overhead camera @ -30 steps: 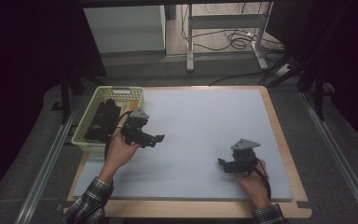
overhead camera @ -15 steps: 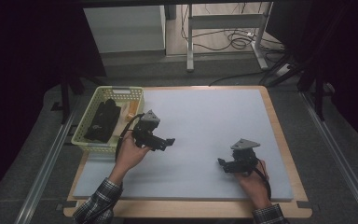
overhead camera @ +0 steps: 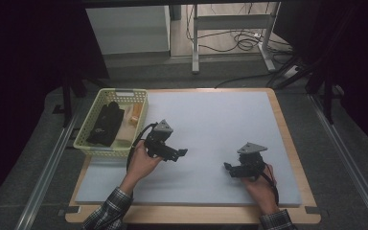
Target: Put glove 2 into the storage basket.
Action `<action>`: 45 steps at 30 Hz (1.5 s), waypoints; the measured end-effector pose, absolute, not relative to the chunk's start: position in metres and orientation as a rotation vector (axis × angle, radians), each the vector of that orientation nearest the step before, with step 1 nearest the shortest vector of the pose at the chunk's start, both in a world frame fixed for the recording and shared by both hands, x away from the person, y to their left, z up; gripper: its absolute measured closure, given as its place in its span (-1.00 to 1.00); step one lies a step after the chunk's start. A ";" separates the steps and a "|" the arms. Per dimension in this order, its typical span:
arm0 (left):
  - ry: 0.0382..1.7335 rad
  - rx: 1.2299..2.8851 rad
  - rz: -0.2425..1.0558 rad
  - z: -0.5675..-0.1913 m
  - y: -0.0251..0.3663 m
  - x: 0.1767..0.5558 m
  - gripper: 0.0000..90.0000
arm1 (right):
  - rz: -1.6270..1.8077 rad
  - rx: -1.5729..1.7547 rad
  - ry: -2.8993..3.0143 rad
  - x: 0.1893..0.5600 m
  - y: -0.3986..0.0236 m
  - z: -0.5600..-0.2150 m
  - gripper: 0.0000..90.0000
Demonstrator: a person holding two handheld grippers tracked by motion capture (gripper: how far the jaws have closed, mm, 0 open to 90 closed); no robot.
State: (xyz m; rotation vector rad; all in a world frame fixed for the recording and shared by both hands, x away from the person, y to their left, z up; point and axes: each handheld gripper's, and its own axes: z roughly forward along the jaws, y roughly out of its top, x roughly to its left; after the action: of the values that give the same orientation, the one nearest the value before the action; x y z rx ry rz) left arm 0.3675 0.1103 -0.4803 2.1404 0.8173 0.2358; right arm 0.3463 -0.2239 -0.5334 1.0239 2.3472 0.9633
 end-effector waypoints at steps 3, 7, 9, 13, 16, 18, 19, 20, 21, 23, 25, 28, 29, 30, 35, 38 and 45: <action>0.814 2.147 0.231 -0.485 0.108 0.365 -0.95 | 0.962 1.019 2.348 0.346 -0.224 -0.533 -0.66; 0.809 2.151 0.230 -0.492 0.106 0.362 -0.95 | 0.963 1.021 2.347 0.346 -0.224 -0.533 -0.66; 0.805 2.155 0.229 -0.495 0.105 0.360 -0.95 | 0.963 1.021 2.347 0.346 -0.224 -0.533 -0.66; 0.804 2.158 0.228 -0.502 0.105 0.357 -0.95 | 0.963 1.021 2.346 0.346 -0.224 -0.533 -0.66; 0.800 2.162 0.232 -0.506 0.106 0.354 -0.95 | 0.964 1.022 2.346 0.346 -0.224 -0.533 -0.66; 0.801 2.166 0.233 -0.509 0.107 0.352 -0.95 | 0.964 1.021 2.346 0.346 -0.224 -0.533 -0.66; 0.799 2.171 0.233 -0.510 0.108 0.351 -0.95 | 0.964 1.021 2.346 0.346 -0.224 -0.533 -0.66; 0.801 2.173 0.234 -0.512 0.108 0.350 -0.95 | 0.964 1.021 2.346 0.346 -0.224 -0.533 -0.66; 0.801 2.177 0.233 -0.514 0.109 0.349 -0.95 | 0.964 1.021 2.346 0.346 -0.224 -0.533 -0.66; 0.800 2.184 0.233 -0.518 0.110 0.346 -0.95 | 0.964 1.021 2.346 0.346 -0.224 -0.533 -0.66; 0.803 2.188 0.233 -0.521 0.111 0.344 -0.95 | 0.962 1.020 2.345 0.346 -0.224 -0.533 -0.66; 0.802 2.192 0.233 -0.526 0.114 0.340 -0.95 | 0.962 1.020 2.346 0.346 -0.224 -0.533 -0.66; 0.801 2.198 0.235 -0.527 0.115 0.339 -0.95 | 0.962 1.020 2.346 0.346 -0.224 -0.533 -0.66; 0.800 2.200 0.237 -0.529 0.115 0.338 -0.95 | 0.961 1.020 2.345 0.346 -0.224 -0.533 -0.66; 0.800 2.216 0.238 -0.537 0.118 0.333 -0.95 | 0.962 1.020 2.346 0.346 -0.224 -0.533 -0.66; 0.805 2.224 0.238 -0.541 0.119 0.331 -0.95 | 0.963 1.021 2.347 0.346 -0.224 -0.533 -0.66; 0.804 2.233 0.251 -0.547 0.120 0.328 -0.96 | 0.964 1.022 2.346 0.346 -0.224 -0.533 -0.66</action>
State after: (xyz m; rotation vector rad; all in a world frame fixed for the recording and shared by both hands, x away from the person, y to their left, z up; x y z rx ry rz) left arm 0.3280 0.1199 -0.5468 2.2327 0.8040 0.2506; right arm 0.3464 -0.2237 -0.5334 1.0223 2.3463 0.9640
